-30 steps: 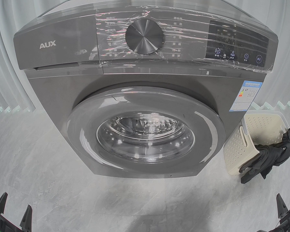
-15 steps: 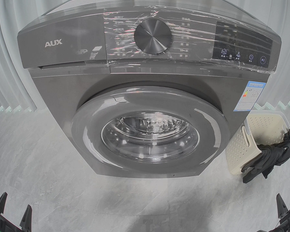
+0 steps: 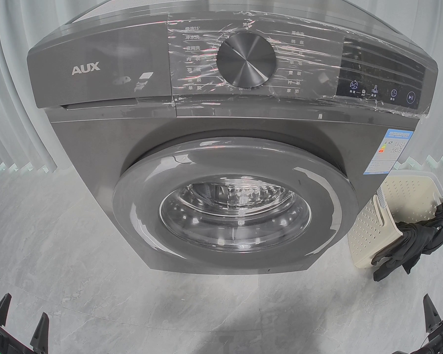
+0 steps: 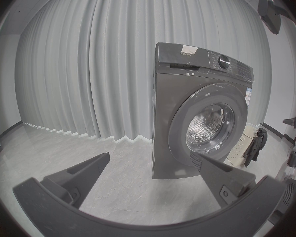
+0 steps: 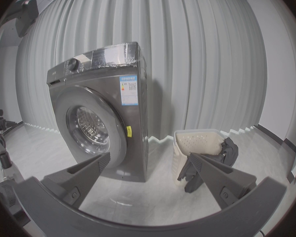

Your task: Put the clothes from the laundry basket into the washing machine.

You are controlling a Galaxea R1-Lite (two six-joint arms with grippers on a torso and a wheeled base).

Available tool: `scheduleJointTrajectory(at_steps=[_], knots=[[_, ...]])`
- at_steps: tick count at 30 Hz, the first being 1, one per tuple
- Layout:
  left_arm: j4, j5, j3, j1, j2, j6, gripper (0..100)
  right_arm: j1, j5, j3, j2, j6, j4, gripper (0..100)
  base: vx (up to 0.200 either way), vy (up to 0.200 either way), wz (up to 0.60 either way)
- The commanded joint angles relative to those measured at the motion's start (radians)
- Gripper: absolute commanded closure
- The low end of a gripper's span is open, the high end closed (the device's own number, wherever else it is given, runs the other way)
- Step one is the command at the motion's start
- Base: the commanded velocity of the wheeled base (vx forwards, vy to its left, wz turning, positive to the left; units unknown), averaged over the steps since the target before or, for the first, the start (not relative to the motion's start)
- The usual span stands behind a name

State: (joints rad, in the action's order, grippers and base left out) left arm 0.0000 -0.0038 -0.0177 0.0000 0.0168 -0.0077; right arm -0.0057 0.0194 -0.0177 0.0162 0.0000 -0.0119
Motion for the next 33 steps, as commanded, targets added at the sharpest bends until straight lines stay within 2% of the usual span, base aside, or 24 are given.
scheduleJointTrajectory(at_steps=[1, 4, 5, 7, 8, 9, 11, 13, 14, 15, 16, 20, 24, 25, 29, 30, 33], knots=[[0.000, 0.001, 0.018, 0.000, -0.017, 0.000, 0, 0.001, 0.004, -0.113, -0.013, 0.043, -0.083, 0, 0.000, 0.000, 0.00], [0.000, 0.001, 0.018, 0.000, -0.017, 0.002, 0, 0.003, 0.017, -0.232, 0.015, 0.083, -0.037, 0, 0.000, 0.000, 0.00], [0.000, 0.001, 0.018, 0.000, -0.017, 0.002, 0, 0.003, 0.017, -0.232, 0.015, 0.083, -0.037, 0, 0.000, 0.000, 0.00], [0.000, 0.002, 0.018, 0.000, -0.017, 0.002, 0, 0.007, 0.157, -0.240, 0.038, 0.074, 0.069, 0, 0.000, 0.000, 0.00], [0.000, 0.001, 0.018, 0.000, -0.017, 0.002, 0, 0.007, 0.195, -0.237, 0.039, 0.071, 0.087, 0, 0.000, 0.000, 0.00], [0.000, 0.001, 0.018, 0.000, -0.017, 0.002, 0, 0.006, 0.271, -0.222, 0.044, 0.060, 0.118, 0, 0.000, 0.000, 0.00], [0.000, 0.001, 0.018, 0.000, -0.017, 0.002, 0, 0.000, 0.381, -0.194, 0.064, 0.041, 0.125, 0, 0.000, 0.000, 0.00], [0.000, -0.001, 0.018, 0.000, -0.017, 0.002, 0, 0.000, 0.464, -0.183, 0.110, 0.025, 0.124, 0, 0.000, 0.000, 0.00], [0.000, -0.001, 0.018, 0.000, -0.017, 0.002, 0, 0.000, 0.495, -0.183, 0.134, 0.015, 0.122, 0, 0.000, 0.000, 0.00], [0.000, -0.001, 0.018, 0.000, -0.017, 0.002, 0, 0.000, 0.502, -0.183, 0.145, 0.012, 0.122, 0, 0.000, 0.000, 0.00], [0.000, -0.001, 0.018, 0.000, -0.017, 0.002, 0, 0.000, 0.542, -0.192, 0.209, -0.009, 0.110, 0, 0.000, 0.000, 0.00], [0.000, -0.001, 0.018, 0.000, -0.017, 0.002, 0, 0.009, 0.571, -0.208, 0.398, -0.038, -0.025, 0, 0.000, 0.000, 0.00], [0.000, -0.001, 0.018, 0.000, -0.017, 0.002, 0, 0.009, 0.565, -0.223, 0.574, -0.075, -0.160, 0, 0.000, 0.000, 0.00], [0.000, -0.001, 0.018, 0.000, -0.017, 0.002, 0, 0.009, 0.557, -0.237, 0.676, -0.089, -0.230, 0, 0.000, 0.000, 0.00], [0.000, -0.001, 0.018, 0.000, -0.017, 0.000, 0, 0.009, 0.541, -0.254, 0.823, -0.094, -0.338, 0, 0.000, 0.000, 0.00], [0.000, -0.001, 0.018, 0.000, -0.017, 0.000, 0, 0.018, 0.522, -0.260, 0.884, -0.094, -0.379, 0, 0.000, 0.000, 0.00], [0.000, -0.001, 0.018, 0.000, -0.017, 0.000, 0, 0.104, 0.491, -0.268, 0.946, -0.075, -0.411, 0, 0.000, 0.000, 0.00]])
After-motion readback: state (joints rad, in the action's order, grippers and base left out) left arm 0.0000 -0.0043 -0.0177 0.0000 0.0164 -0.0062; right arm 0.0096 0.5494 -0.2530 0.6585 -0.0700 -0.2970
